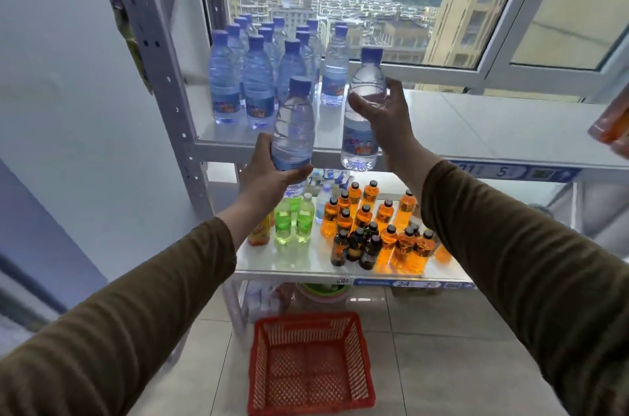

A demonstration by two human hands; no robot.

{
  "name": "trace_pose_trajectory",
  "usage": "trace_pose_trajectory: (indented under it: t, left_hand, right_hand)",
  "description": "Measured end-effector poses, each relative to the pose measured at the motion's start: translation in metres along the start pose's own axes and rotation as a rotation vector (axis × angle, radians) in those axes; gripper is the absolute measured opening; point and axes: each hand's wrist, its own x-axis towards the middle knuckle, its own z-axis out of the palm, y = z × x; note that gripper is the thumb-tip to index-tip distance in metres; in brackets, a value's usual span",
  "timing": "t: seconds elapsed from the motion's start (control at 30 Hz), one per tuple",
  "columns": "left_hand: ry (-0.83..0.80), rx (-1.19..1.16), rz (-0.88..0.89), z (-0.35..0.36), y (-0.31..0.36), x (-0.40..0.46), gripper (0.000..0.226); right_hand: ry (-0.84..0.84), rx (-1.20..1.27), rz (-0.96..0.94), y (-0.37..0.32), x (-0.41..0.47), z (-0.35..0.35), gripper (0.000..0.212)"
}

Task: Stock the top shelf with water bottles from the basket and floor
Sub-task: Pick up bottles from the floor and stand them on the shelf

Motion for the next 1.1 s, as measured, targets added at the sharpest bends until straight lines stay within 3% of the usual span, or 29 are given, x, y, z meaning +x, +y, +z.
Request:
trace_pose_trajectory:
  t: [0.27, 0.53, 0.87, 1.1]
  left_hand:
    - [0.123, 0.043, 0.066, 0.068, 0.025, 0.062, 0.065]
    - [0.337, -0.006, -0.022, 0.140, 0.024, 0.118, 0.059]
    - [0.435, 0.077, -0.053, 0.155, 0.003, 0.148, 0.059]
    - [0.375, 0.127, -0.053, 0.153, -0.002, 0.148, 0.068]
  right_hand:
    - [-0.114, 0.065, 0.012, 0.022, 0.099, -0.022, 0.055]
    - [-0.288, 0.061, 0.038, 0.073, 0.203, 0.006, 0.089]
    - [-0.360, 0.019, 0.007, 0.105, 0.232, 0.050, 0.060]
    - [-0.404, 0.024, -0.009, 0.109, 0.241, 0.050, 0.064]
